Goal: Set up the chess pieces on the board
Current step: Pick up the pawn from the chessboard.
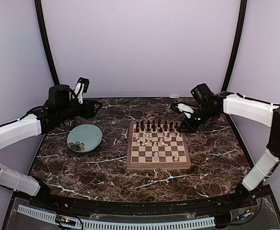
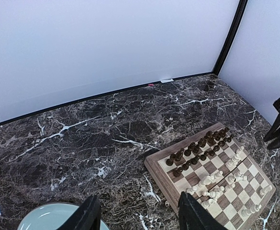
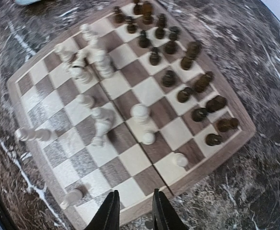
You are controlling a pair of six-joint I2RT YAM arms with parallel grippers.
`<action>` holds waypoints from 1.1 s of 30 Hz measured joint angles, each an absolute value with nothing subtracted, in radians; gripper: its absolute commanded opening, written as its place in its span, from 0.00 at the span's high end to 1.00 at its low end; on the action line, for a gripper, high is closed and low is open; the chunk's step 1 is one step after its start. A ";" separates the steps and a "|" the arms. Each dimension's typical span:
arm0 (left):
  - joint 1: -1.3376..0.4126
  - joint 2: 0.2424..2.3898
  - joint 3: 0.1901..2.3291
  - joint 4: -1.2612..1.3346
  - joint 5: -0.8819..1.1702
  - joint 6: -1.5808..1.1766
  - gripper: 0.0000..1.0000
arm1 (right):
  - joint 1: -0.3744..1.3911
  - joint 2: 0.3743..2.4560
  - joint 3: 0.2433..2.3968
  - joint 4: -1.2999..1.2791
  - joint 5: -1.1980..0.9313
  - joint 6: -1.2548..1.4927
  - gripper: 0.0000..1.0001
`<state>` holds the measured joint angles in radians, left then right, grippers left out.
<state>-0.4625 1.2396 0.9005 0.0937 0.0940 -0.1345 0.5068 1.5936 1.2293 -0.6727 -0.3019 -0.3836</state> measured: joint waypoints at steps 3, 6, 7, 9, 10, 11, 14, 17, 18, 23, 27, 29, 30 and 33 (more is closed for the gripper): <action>-0.463 1.240 0.900 0.094 0.094 -0.134 0.43 | 0.484 1.634 1.241 -0.645 -0.255 -0.356 0.75; -0.463 1.240 0.900 0.094 0.094 -0.134 0.43 | 0.484 1.686 1.241 -0.638 -0.231 -0.338 0.71; -0.463 1.239 0.900 0.094 0.094 -0.134 0.43 | 0.484 1.700 1.241 -0.636 -0.228 -0.334 0.70; -0.463 1.239 0.900 0.094 0.094 -0.134 0.43 | 0.484 1.720 1.241 -0.635 -0.222 -0.328 0.70; -0.463 1.239 0.900 0.094 0.094 -0.134 0.43 | 0.484 1.729 1.243 -0.635 -0.218 -0.326 0.70; -0.463 1.239 0.900 0.094 0.094 -0.134 0.43 | 0.484 1.736 1.245 -0.635 -0.214 -0.323 0.70; -0.463 1.239 0.900 0.094 0.094 -0.134 0.43 | 0.484 1.757 1.255 -0.632 -0.202 -0.316 0.70; -0.463 1.239 0.900 0.093 0.095 -0.134 0.43 | 0.484 1.777 1.265 -0.627 -0.189 -0.310 0.70; -0.463 1.239 0.900 0.093 0.096 -0.134 0.43 | 0.484 1.781 1.266 -0.625 -0.184 -0.308 0.70; -0.463 1.239 0.900 0.093 0.101 -0.135 0.43 | 0.484 1.809 1.279 -0.621 -0.174 -0.297 0.71; -0.463 1.239 0.900 0.093 0.107 -0.135 0.43 | 0.484 1.831 1.294 -0.616 -0.167 -0.294 0.73; -0.463 1.239 0.900 0.093 0.110 -0.135 0.43 | 0.484 1.839 1.302 -0.612 -0.164 -0.293 0.74; -0.463 1.239 0.900 0.093 0.111 -0.135 0.43 | 0.484 1.842 1.306 -0.611 -0.163 -0.293 0.75; -0.463 1.239 0.900 0.093 0.112 -0.135 0.43 | 0.484 1.850 1.314 -0.604 -0.160 -0.292 0.77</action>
